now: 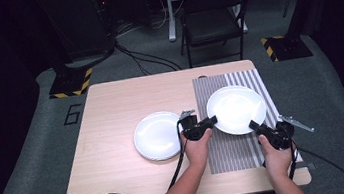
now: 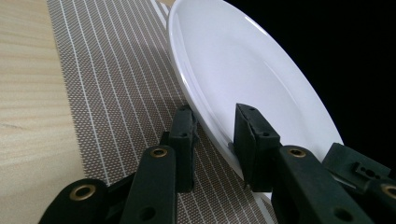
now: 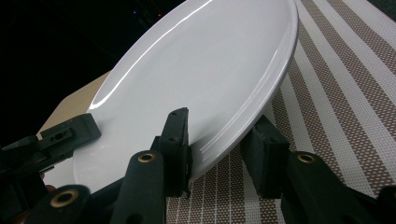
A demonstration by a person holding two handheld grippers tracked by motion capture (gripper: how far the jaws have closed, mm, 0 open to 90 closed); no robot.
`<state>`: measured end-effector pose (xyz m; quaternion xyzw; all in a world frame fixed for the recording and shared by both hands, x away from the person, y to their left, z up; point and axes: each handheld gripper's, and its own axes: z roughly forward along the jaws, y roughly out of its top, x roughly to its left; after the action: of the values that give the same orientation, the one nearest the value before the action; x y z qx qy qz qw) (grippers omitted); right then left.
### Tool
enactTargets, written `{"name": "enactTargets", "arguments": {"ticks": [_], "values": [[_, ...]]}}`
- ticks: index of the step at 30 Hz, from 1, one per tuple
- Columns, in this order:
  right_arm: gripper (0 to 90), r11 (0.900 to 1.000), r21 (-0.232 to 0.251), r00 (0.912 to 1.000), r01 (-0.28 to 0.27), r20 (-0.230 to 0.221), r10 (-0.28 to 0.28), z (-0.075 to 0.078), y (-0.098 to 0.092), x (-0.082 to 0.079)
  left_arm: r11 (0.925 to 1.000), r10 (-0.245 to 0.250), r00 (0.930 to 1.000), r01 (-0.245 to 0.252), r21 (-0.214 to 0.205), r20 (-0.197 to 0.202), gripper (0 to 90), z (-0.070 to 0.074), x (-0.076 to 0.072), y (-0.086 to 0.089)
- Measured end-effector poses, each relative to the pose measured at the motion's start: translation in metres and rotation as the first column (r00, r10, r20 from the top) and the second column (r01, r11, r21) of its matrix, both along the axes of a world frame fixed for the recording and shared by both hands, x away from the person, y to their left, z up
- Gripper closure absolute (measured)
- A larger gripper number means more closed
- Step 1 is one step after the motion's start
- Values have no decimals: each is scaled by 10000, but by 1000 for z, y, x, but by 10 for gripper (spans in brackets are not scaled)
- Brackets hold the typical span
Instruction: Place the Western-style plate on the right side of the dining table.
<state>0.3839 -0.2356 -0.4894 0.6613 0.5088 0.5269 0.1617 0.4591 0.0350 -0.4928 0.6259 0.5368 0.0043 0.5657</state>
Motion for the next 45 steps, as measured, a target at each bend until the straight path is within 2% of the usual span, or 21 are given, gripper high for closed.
{"name": "enactTargets", "arguments": {"ticks": [26,36,45], "values": [[627,9999,-69,9994,119,-319,-121,-16,-5,5,10000,-83,9995,83,7,-300,693,-19,7,-5],[627,9998,-165,9988,95,-475,-103,-22,-6,12,9999,-108,9991,107,-32,-418,694,-28,14,-6],[628,9999,-154,9981,64,-618,-74,-26,-8,19,9999,69,9982,-74,-82,-599,694,-33,18,-8]]}}
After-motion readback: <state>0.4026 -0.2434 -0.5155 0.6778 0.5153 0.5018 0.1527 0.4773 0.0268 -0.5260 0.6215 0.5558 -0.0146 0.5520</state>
